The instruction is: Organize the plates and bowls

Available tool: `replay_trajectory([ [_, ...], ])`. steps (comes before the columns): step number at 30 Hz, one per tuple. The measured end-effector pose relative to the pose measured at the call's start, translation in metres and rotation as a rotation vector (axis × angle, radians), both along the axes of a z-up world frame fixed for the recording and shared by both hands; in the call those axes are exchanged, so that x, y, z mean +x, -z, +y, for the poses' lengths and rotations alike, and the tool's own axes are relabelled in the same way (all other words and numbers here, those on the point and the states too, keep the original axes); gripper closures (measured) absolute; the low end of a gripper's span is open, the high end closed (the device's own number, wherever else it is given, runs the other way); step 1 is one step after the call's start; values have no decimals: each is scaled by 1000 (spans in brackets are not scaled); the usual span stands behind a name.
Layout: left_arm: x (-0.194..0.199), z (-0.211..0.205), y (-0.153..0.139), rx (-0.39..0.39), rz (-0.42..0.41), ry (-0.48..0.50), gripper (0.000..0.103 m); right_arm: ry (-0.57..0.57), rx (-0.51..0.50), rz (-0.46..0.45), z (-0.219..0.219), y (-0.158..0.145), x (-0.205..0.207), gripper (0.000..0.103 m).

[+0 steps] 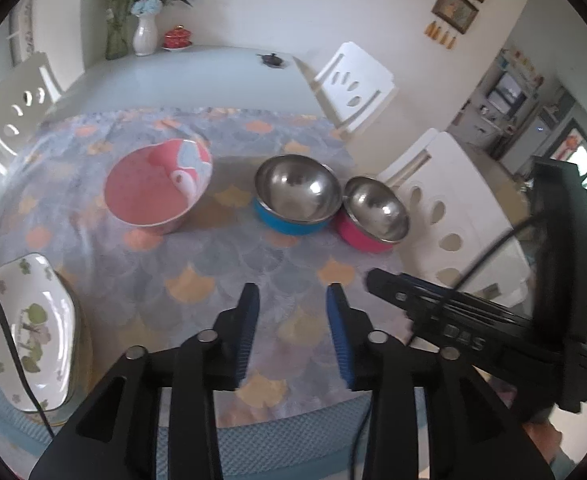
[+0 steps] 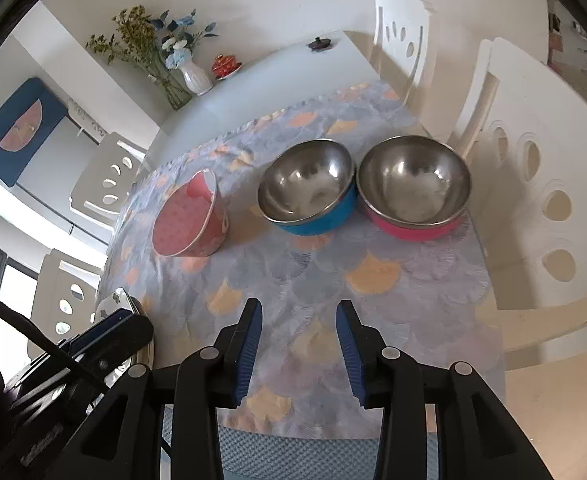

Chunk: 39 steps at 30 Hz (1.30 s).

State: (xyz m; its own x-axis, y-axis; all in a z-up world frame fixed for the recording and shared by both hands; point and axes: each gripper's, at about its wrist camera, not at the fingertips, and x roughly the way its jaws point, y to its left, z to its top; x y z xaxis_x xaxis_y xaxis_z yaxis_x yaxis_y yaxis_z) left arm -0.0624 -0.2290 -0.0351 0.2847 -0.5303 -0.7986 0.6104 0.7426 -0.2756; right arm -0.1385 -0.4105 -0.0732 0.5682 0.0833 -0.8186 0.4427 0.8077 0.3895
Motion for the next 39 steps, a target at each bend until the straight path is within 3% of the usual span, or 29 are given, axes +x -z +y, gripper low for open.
replay_trajectory([
  [3,2,-4,3,6,1,2,48,-2,4,6,0,2,5,66],
  [7,12,-8,8,-3,20,-8,48,3,-9,11,-5,3,10,65],
  [10,22,-7,12,-11,33,-26,48,29,-8,8,-14,4,12,56],
  [15,51,4,21,30,10,-103,48,22,48,11,-19,10,33,56],
  [23,120,55,37,61,15,-295,48,-128,38,12,17,21,106,55],
  [31,188,65,80,79,99,-440,48,-149,77,37,27,47,174,55],
  [34,208,63,95,72,133,-471,48,-132,109,70,27,63,200,55],
  [39,222,54,114,93,176,-476,50,-156,69,125,34,86,233,55],
])
